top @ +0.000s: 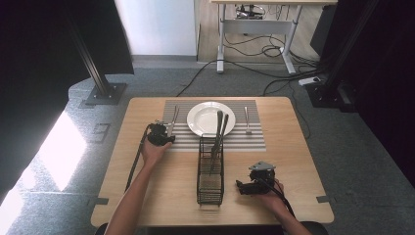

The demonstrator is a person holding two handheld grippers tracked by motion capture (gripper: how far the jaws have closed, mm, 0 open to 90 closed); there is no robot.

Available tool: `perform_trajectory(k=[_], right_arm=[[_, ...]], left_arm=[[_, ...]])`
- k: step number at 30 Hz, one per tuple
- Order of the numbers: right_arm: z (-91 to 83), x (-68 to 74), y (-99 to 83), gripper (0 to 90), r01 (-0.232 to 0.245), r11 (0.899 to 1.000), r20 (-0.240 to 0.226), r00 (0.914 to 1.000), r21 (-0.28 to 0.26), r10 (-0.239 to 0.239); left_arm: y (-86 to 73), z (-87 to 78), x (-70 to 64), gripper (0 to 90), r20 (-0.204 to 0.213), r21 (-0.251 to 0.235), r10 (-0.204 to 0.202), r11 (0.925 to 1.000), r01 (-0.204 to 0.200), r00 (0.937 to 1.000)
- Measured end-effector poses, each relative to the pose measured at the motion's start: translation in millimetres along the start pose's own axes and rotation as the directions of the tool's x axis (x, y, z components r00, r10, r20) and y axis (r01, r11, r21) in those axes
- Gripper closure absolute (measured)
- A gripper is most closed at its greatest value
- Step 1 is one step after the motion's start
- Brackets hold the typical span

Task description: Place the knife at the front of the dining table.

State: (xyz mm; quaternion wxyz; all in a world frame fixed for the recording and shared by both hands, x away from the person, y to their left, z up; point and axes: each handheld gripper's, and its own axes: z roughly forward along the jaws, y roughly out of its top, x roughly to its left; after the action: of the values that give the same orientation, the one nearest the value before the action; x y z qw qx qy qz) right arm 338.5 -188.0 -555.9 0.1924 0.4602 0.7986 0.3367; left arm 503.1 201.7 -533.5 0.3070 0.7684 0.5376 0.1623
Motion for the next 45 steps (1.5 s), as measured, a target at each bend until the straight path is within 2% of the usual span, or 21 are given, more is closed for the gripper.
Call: perform_trajectory(k=[9, 20, 25, 31, 34, 41, 45], right_arm=[[0.0, 0.0, 0.0, 0.0, 0.000, 1.000, 0.000, 1.0000, 0.000, 0.000], [0.0, 0.0, -0.1, 0.0, 0.000, 1.000, 0.000, 1.0000, 0.000, 0.000], [-0.1, 0.0, -0.1, 0.0, 0.000, 1.000, -0.001, 1.0000, 0.000, 0.000], [-0.4, 0.0, -0.3, 0.0, 0.001, 1.000, -0.004, 1.0000, 0.000, -0.001], [-0.4, 0.0, -0.3, 0.0, 0.002, 1.000, -0.005, 1.0000, 0.000, -0.002], [-0.4, -0.1, -0.3, 0.0, 0.002, 1.000, -0.006, 1.0000, 0.000, -0.002], [-0.4, -0.1, -0.4, 0.0, 0.003, 1.000, -0.007, 1.0000, 0.001, -0.003]], left_arm=[[-0.4, -0.2, -2.4, 54.5, 0.004, 0.002, 0.005, 1.0000, -0.005, 1.0000], [-1.8, -1.0, -1.0, 53.7, 0.023, -0.007, -0.015, 0.9999, 0.015, 0.9996], [-2.7, -4.2, -1.6, 49.1, 0.019, -0.018, -0.009, 0.9998, 0.010, 0.9998], [-4.0, -23.8, -3.8, 41.8, 0.034, -0.075, 0.000, 0.9972, 0.003, 0.9994], [-6.3, -37.2, -6.5, 40.4, 0.050, -0.112, 0.009, 0.9937, -0.003, 0.9987], [-18.0, -62.3, -14.9, 38.4, 0.089, -0.163, 0.027, 0.9866, -0.012, 0.9957], [-26.9, -75.0, -20.0, 36.8, 0.094, -0.179, 0.075, 0.9822, -0.058, 0.9927]])
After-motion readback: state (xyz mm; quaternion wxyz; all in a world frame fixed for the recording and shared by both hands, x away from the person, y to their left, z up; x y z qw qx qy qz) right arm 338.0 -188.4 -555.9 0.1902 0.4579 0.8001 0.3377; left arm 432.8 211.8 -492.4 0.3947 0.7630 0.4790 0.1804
